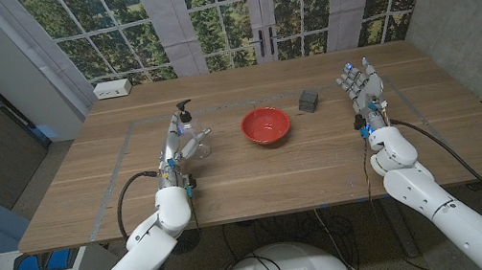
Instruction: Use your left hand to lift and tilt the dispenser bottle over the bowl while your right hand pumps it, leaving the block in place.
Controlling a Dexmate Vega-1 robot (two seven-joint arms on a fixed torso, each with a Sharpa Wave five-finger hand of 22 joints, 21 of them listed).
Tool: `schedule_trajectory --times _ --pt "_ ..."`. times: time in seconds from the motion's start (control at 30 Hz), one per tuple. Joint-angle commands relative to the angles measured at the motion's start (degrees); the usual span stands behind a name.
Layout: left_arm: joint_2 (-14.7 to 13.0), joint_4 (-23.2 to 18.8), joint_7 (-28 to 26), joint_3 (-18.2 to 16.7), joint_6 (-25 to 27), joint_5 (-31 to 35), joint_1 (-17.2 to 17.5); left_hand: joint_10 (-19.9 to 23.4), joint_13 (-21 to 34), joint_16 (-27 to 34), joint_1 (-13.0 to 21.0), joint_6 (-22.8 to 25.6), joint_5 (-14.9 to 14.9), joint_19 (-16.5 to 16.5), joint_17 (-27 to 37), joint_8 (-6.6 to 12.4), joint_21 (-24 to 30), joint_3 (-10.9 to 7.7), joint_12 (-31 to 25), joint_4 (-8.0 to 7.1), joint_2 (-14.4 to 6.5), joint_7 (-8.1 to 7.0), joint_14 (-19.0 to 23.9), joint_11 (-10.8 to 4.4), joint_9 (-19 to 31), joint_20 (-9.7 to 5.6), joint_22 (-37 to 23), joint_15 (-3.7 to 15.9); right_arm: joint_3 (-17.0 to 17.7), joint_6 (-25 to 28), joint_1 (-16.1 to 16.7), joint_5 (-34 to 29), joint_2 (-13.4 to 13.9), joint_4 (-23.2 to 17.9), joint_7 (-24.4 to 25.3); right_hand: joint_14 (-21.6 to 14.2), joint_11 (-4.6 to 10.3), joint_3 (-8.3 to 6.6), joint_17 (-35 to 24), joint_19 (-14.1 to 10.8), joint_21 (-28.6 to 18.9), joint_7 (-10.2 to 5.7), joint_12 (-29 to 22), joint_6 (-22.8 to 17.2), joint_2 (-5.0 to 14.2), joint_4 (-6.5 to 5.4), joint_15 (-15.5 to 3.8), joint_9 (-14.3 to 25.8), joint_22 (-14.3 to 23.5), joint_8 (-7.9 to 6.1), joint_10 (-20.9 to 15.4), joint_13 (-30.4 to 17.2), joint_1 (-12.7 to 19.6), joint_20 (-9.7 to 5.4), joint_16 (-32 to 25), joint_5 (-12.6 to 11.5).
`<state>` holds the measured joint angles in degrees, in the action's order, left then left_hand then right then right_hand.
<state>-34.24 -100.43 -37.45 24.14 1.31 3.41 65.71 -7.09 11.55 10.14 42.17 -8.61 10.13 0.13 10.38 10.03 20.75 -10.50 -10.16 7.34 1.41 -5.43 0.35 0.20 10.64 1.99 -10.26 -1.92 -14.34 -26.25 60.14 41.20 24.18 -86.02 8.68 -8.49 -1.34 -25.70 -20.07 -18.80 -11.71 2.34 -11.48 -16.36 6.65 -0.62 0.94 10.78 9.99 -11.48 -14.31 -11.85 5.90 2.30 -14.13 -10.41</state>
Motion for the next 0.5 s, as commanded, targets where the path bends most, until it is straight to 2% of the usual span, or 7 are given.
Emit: schedule_trajectory --times 0.03,0.13,0.23,0.27,0.4,0.5 --pt "-3.34 -2.12 7.21 -1.54 -5.14 -4.82 0.43 -8.71 -0.04 -0.58 -3.87 -7.24 0.03 -6.97 0.27 0.06 -4.5 0.82 -0.05 -0.43 0.35 -0.61 -9.61 1.55 0.05 1.09 -0.24 -1.81 -0.08 -0.34 0.19 -0.62 -0.25 -0.32 0.62 -0.41 -0.27 0.14 -0.21 -0.27 0.02 0.17 -0.35 -0.09 1.75 0.02 0.38 0.14 0.21 0.12 -0.02 -0.2 -0.29 0.41 -0.35 0.21" --pt "-3.13 -2.0 8.26 -2.33 -8.89 -6.59 0.74 -11.74 -0.06 -0.42 -6.26 -10.12 0.09 -10.67 0.38 0.09 -6.59 1.38 -0.18 -0.99 0.4 -0.16 -13.81 2.43 0.03 1.26 -0.36 -1.47 -0.12 -0.3 0.3 -0.84 -0.18 -0.58 0.82 -0.42 -0.28 0.18 -0.22 -0.25 0.03 0.2 -0.34 -0.1 1.71 0.0 0.42 0.14 0.21 0.11 -0.01 -0.21 -0.34 0.42 -0.36 0.21" --pt "-3.0 -1.65 9.53 -2.87 -12.39 -7.86 0.9 -12.85 -0.07 -0.32 -7.57 -11.15 0.12 -11.5 0.45 0.04 -7.08 1.67 -0.17 -1.46 0.28 0.03 -15.04 2.97 0.02 1.15 -0.42 -1.12 -0.08 -0.17 0.34 -0.71 -0.21 -0.7 0.92 -0.4 -0.27 0.22 -0.22 -0.24 0.03 0.25 -0.35 -0.15 1.67 -0.01 0.43 0.14 0.21 0.09 -0.02 -0.21 -0.4 0.43 -0.35 0.22" --pt "-3.4 -2.67 9.89 -3.15 -11.75 -7.92 1.16 -13.18 -0.07 -0.33 -7.99 -11.24 0.13 -11.69 0.46 0.1 -7.19 1.76 -0.17 -1.62 0.24 0.05 -15.45 3.1 0.01 1.07 -0.43 -1.0 -0.15 -0.02 0.37 -1.11 -0.08 -0.79 1.24 -0.41 -0.3 0.23 -0.22 -0.25 0.03 0.23 -0.34 -0.11 1.66 -0.02 0.43 0.14 0.21 0.11 -0.01 -0.21 -0.41 0.4 -0.36 0.22" --pt "-3.48 -3.23 11.67 -4.08 -14.63 -9.74 1.74 -14.18 -0.12 -0.26 -9.77 -11.89 0.18 -13.24 0.47 0.22 -7.97 2.18 -0.29 -2.24 0.09 0.34 -17.01 3.18 -0.03 0.84 -0.48 -0.66 -0.17 0.35 0.35 -0.82 0.03 -0.76 1.05 -0.41 -0.35 0.28 -0.23 -0.25 0.03 0.2 -0.33 -0.12 1.62 -0.04 0.45 0.14 0.21 0.1 0.03 -0.21 -0.48 0.39 -0.36 0.22" --pt "-2.74 -3.99 10.57 -4.99 -16.11 -9.42 2.56 -14.6 -0.15 -0.24 -10.65 -11.9 0.22 -13.92 0.47 0.36 -8.29 2.4 -0.34 -2.54 0.05 0.73 -17.7 3.36 -0.05 0.81 -0.5 -0.42 -0.04 0.56 0.31 -0.1 -0.13 -0.73 0.84 -0.37 -0.38 0.32 -0.23 -0.28 0.02 0.27 -0.33 -0.07 1.59 -0.05 0.44 0.14 0.21 0.12 0.02 -0.21 -0.53 0.41 -0.34 0.22"
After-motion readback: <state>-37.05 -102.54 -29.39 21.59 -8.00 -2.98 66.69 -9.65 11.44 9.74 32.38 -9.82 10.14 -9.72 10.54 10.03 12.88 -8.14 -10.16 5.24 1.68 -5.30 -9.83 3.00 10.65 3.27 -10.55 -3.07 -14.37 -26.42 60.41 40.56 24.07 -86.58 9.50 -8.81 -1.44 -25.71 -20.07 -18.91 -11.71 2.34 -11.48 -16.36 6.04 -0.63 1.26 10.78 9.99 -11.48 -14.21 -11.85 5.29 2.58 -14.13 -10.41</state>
